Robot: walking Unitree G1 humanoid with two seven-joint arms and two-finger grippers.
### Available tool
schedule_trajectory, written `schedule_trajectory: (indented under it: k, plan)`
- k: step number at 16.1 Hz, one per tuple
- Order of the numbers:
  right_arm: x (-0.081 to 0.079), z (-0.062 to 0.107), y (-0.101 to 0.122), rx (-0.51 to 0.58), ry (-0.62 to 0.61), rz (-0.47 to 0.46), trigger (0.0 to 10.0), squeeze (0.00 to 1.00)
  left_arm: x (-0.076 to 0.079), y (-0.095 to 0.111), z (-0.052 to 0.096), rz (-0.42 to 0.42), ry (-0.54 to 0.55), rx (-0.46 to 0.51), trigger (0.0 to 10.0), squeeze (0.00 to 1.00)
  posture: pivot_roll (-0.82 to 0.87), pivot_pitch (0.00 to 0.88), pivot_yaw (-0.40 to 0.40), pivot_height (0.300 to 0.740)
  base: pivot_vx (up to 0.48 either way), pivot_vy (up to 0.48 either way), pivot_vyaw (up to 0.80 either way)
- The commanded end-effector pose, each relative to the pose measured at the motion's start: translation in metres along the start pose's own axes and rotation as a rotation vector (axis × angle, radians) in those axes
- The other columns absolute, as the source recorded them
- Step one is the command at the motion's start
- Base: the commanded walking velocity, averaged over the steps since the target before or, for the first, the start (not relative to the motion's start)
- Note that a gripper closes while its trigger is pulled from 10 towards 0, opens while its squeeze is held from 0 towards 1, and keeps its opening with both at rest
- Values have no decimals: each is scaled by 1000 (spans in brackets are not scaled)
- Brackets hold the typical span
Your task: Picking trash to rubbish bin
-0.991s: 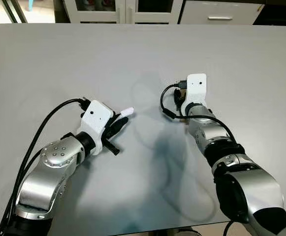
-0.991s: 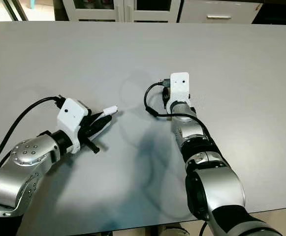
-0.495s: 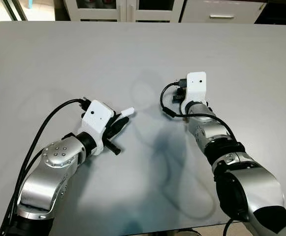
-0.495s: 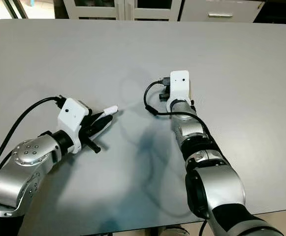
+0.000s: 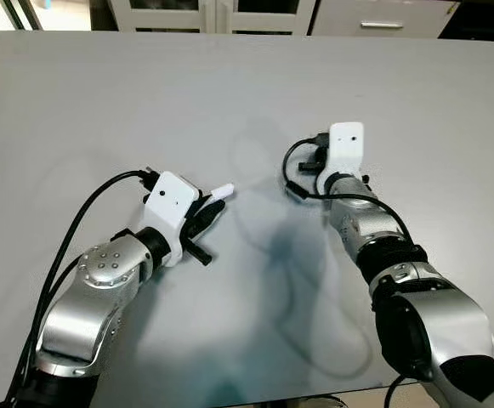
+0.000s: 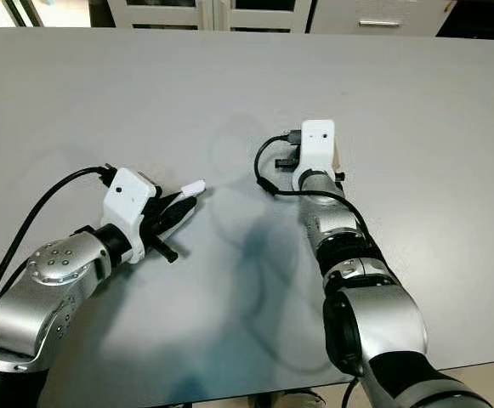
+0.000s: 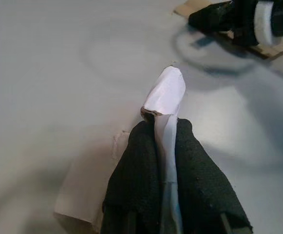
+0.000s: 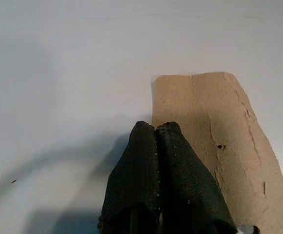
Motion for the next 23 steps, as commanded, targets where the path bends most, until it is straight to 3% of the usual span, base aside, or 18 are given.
schedule_trajectory:
  k: [1, 3, 10, 12, 14, 15, 17, 19, 23]
  plan:
    - [9, 2, -20, -81, -25, -38, 10000, 0, 4, 0, -2, -7, -11, 4, 10000, 0, 87, 266, -83, 740, 0, 0, 0]
    - [12, 0, 4, 3, -12, -129, 10000, 0, 2, 3, -5, -1, -1, 22, 10000, 0, 76, 254, -88, 740, 0, 0, 0]
    - [20, 4, 51, 183, 33, -310, 10000, 0, -1, 11, -15, 12, 33, 75, 10000, 0, 54, 233, -94, 740, 0, 0, 0]
    - [20, 5, 53, 185, 39, -283, 10000, 0, 0, 11, -17, 13, 33, 81, 10000, 0, 47, 226, -99, 740, 0, 0, 0]
    - [23, 6, 32, 110, 19, -238, 10000, 27, 2, 11, -19, 11, 38, 89, 10000, 0, 48, 231, -105, 740, 0, 0, 0]
    - [24, 7, 27, 97, 16, -229, 10000, 965, 2, 11, -18, 12, 40, 90, 10000, 0, 46, 236, -106, 740, 0, 0, 0]
    - [28, 8, 3, 21, -2, -191, 10000, 1000, 3, 7, -17, 12, 39, 77, 10000, 0, 43, 244, -109, 740, 0, 0, 0]
    - [27, 10, -7, -8, 9, -194, 10000, 1000, 4, 6, -17, 16, 36, 75, 10000, 0, 42, 252, -108, 740, 0, 0, 0]
    - [20, 12, -11, -15, 42, -199, 10000, 1000, 4, 5, -16, 15, 36, 71, 10000, 0, 44, 254, -104, 740, 0, 0, 0]
Point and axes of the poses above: a point about 5 cm out from each wrist's last joint towards the gripper, its own z axis pointing back from the gripper into the wrist, its own y axis along the axis of the wrist's last joint, x = y × z, the point moved 3 cm from there along -z, pointing out of the wrist towards the gripper, and after that the axes turned 9 degrees about z, right-handed, at the moved point
